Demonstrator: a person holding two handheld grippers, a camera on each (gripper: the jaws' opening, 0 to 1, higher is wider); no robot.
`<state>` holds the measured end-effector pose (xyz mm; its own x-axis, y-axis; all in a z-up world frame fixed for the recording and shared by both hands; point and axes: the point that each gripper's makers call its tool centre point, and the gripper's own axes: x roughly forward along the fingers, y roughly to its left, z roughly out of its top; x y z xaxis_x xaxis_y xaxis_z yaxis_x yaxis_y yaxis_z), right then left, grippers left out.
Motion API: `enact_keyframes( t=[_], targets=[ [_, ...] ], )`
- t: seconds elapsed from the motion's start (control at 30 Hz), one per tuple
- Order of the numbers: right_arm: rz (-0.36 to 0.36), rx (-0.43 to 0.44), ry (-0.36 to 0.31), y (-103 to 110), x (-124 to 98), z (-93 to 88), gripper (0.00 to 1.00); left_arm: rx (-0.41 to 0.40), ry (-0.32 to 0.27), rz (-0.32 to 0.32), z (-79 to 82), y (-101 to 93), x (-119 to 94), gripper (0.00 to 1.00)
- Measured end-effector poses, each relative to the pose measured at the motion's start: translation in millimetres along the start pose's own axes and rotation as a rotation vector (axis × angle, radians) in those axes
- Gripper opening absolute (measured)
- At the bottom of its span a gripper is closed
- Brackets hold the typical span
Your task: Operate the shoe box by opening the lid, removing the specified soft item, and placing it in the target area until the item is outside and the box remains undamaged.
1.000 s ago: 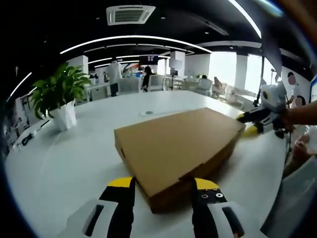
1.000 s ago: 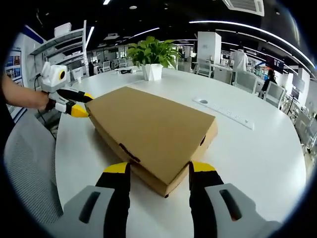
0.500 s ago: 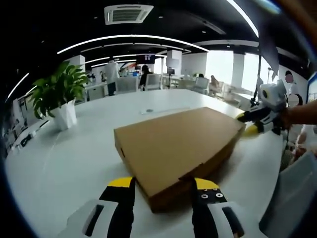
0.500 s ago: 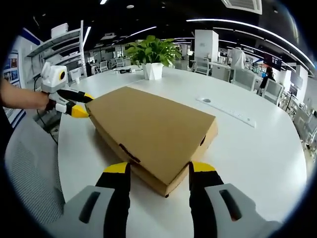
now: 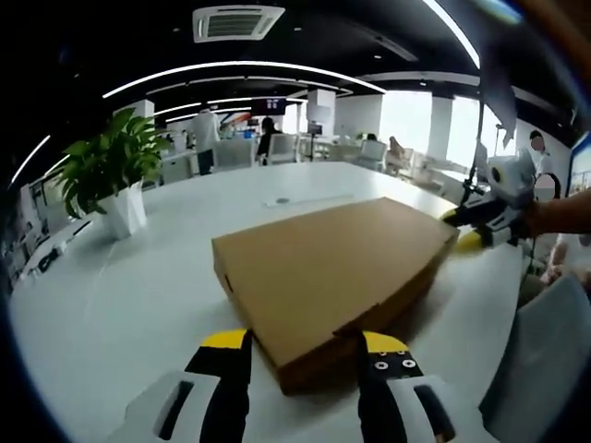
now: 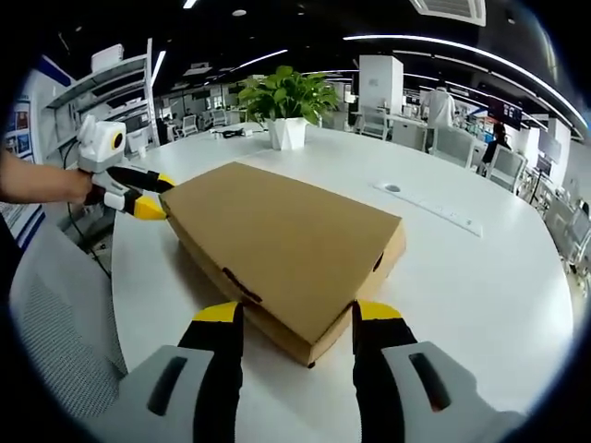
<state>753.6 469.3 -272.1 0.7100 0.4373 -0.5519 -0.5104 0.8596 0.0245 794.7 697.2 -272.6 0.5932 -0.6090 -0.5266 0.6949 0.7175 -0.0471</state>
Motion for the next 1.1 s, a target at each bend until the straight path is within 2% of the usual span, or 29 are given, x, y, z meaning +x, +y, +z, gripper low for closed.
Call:
enact_keyframes(
  t=[0.6, 1.1],
  targets=[
    [-0.014, 0.019, 0.013, 31.0, 12.4, 2.0, 0.43, 0.011, 0.036, -0.024, -12.7, 24.2, -22.4, 0.46],
    [-0.005, 0.026, 0.012, 58.3, 7.9, 1.4, 0.41, 0.026, 0.071, -0.044, -20.8, 29.6, -37.7, 0.46]
  ],
)
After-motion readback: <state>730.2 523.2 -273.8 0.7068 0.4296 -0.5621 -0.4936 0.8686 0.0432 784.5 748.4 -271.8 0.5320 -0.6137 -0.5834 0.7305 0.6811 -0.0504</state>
